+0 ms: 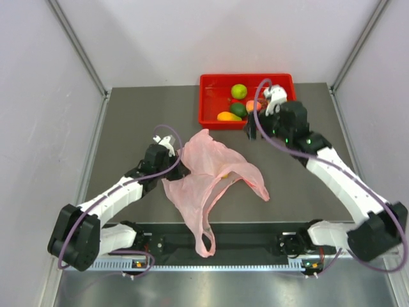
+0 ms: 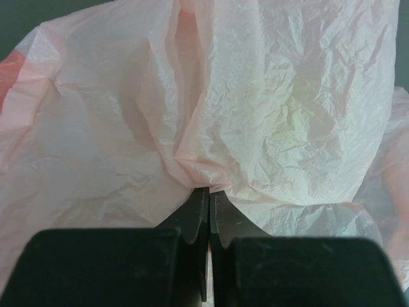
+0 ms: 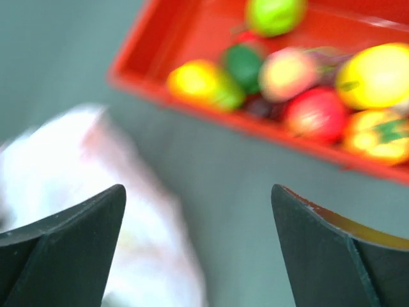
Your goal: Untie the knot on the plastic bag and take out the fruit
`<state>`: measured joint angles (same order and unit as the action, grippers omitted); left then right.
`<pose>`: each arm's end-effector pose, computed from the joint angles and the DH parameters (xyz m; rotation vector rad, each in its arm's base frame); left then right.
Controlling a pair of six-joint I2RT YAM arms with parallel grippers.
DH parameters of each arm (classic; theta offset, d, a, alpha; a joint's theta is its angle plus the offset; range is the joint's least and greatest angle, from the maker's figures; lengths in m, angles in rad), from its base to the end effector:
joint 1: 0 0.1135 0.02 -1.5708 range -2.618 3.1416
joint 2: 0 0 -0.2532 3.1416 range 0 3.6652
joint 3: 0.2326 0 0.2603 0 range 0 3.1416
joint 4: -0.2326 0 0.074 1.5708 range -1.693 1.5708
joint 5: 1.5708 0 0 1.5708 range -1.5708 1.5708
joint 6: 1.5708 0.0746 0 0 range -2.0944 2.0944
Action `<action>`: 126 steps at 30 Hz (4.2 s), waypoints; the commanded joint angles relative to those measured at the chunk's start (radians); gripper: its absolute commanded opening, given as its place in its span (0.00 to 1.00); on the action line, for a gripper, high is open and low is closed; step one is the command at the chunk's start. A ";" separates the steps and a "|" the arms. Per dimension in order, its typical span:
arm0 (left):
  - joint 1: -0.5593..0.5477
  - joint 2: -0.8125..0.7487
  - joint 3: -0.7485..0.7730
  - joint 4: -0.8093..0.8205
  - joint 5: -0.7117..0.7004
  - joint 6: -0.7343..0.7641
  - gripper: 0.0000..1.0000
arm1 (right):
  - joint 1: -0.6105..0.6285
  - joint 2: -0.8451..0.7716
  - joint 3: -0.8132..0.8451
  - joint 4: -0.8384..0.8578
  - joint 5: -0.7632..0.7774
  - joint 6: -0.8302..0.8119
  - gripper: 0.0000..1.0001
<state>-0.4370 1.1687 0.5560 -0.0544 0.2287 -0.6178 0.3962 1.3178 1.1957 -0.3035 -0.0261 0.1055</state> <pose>0.2446 -0.1329 0.1592 -0.0815 2.3477 -0.8057 0.3227 0.1371 0.3260 -0.3083 1.9894 0.3476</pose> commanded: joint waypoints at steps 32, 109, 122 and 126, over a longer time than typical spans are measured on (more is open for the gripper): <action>0.004 0.080 0.120 0.019 -0.009 0.027 0.00 | 0.572 0.148 -0.489 0.566 0.374 0.048 1.00; -0.181 -0.139 0.429 -0.288 0.040 0.102 0.00 | 0.431 -0.043 -0.628 0.552 0.083 0.155 0.94; -0.175 -0.146 0.119 -0.216 -0.253 0.101 0.00 | 0.455 0.060 -0.579 0.661 0.032 0.151 1.00; -0.167 -0.080 0.059 -0.216 -0.362 0.093 0.00 | 0.493 0.069 -0.556 0.653 0.061 0.132 1.00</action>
<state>-0.6140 1.0485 0.6476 -0.3138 0.0002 -0.5251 0.8524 1.3891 0.5823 0.2817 0.0250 0.2596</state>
